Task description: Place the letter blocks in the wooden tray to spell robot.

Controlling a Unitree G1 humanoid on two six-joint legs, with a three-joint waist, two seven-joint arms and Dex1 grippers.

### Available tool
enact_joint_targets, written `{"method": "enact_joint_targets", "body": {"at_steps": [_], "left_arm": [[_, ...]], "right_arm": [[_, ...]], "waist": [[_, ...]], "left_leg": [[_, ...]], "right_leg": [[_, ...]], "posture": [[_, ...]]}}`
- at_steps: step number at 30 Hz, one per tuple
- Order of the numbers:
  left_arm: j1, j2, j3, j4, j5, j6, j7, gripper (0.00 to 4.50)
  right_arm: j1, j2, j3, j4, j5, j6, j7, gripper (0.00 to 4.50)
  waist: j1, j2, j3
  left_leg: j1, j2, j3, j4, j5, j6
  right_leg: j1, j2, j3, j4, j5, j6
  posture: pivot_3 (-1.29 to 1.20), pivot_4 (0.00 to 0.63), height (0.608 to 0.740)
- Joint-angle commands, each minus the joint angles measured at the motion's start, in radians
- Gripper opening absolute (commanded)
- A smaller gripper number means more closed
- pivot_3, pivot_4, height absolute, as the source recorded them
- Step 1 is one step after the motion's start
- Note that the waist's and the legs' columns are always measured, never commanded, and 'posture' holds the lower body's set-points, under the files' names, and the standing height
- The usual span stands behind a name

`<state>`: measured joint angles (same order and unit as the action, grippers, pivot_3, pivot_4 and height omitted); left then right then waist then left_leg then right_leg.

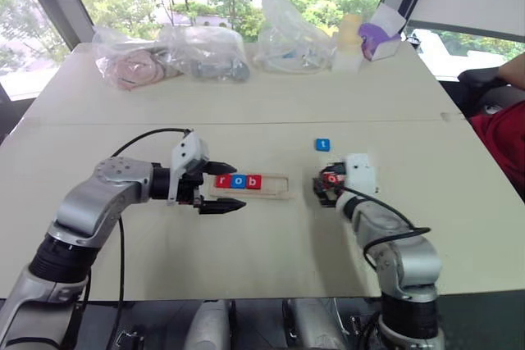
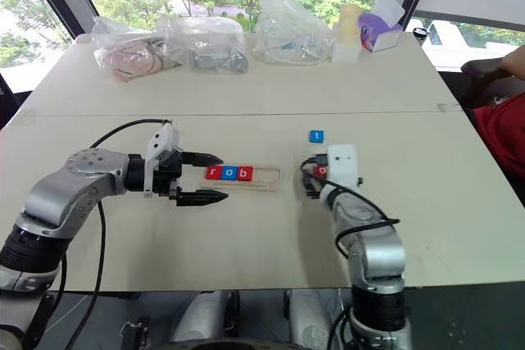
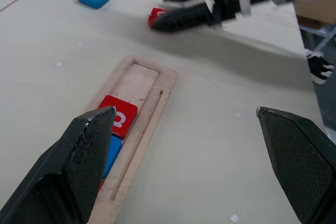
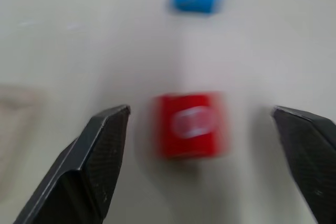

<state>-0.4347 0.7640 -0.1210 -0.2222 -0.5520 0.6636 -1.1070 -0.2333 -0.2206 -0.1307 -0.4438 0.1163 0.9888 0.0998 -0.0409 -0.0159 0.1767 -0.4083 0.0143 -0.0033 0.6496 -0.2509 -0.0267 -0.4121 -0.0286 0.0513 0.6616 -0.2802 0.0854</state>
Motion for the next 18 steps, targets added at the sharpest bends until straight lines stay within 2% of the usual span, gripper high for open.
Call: {"method": "enact_joint_targets", "body": {"at_steps": [1, 5, 8, 12, 18], "left_arm": [[0.000, 0.027, 0.034, -0.056, -0.038, 0.025, -0.031, 4.50], [0.010, 0.055, 0.025, -0.081, -0.045, 0.035, -0.060, 4.50], [0.014, 0.073, 0.033, -0.098, -0.051, 0.042, -0.070, 4.50], [0.024, 0.090, 0.046, -0.112, -0.047, 0.046, -0.071, 4.50], [0.074, 0.101, 0.093, -0.165, -0.069, 0.074, -0.024, 4.50]], "right_arm": [[-0.060, -0.156, -0.066, 0.083, 0.107, -0.224, 0.279, 4.49], [-0.061, -0.365, -0.044, 0.270, 0.227, -0.447, 0.728, 4.49], [-0.095, -0.474, 0.019, 0.415, 0.233, -0.555, 0.955, 4.49], [-0.180, -0.526, 0.120, 0.586, 0.158, -0.701, 1.067, 4.49], [-0.296, -0.481, 0.172, 0.851, 0.089, -0.845, 1.078, 4.49]], "waist": [[-0.003, -0.001, 0.000], [-0.004, -0.001, 0.001], [-0.004, -0.001, 0.001], [-0.006, -0.001, 0.001], [-0.002, -0.001, 0.002]], "left_leg": [[0.000, 0.000, 0.000, 0.000, 0.000, 0.000], [0.002, 0.001, 0.000, -0.002, -0.001, 0.001], [0.002, 0.001, -0.001, -0.002, -0.001, 0.002], [0.002, 0.002, 0.000, -0.001, -0.001, 0.002], [0.002, 0.002, -0.001, 0.000, -0.001, 0.002]], "right_leg": [[0.000, 0.000, 0.000, 0.000, 0.000, 0.000], [0.001, 0.004, -0.001, 0.000, 0.000, 0.001], [0.001, 0.005, -0.002, 0.000, 0.000, 0.000], [0.001, 0.004, -0.001, 0.001, 0.000, 0.001], [0.002, 0.003, -0.001, 0.001, 0.000, 0.001]], "posture": [[0.00, 0.150, 0.735], [0.00, 0.150, 0.735], [0.00, 0.150, 0.735], [0.00, 0.150, 0.735], [0.00, 0.150, 0.735]]}}
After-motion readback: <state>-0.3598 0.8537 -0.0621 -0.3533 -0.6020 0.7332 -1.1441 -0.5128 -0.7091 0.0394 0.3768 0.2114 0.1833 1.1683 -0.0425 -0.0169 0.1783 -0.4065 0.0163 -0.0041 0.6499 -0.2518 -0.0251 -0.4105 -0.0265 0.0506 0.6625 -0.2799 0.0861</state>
